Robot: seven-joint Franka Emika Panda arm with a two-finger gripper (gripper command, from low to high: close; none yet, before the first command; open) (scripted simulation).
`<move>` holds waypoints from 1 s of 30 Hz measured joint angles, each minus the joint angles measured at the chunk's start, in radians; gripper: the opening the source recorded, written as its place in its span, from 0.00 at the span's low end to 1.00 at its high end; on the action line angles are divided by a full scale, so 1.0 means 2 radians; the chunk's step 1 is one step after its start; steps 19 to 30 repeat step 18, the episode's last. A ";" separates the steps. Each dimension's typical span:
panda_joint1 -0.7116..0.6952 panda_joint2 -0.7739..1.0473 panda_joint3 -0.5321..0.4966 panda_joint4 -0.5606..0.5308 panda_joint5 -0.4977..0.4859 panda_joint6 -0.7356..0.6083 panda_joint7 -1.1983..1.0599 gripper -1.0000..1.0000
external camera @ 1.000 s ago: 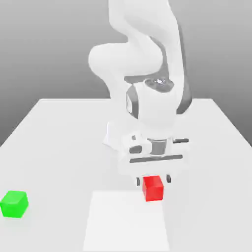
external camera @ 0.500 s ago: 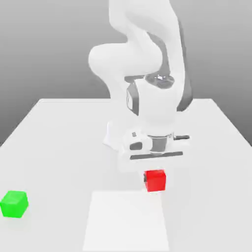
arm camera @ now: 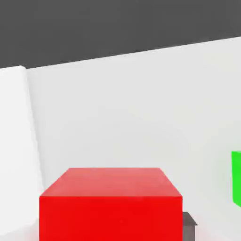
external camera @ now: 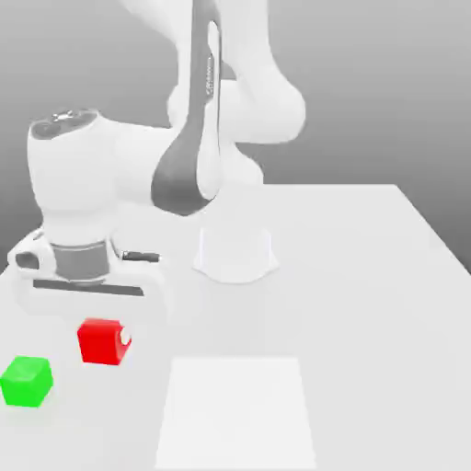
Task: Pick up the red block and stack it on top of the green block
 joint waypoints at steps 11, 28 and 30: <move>-0.059 0.094 0.013 0.041 0.051 0.052 -0.081 1.00; -0.053 0.040 0.000 0.038 0.017 0.004 -0.057 1.00; -0.053 0.040 0.000 0.038 0.017 0.004 -0.057 1.00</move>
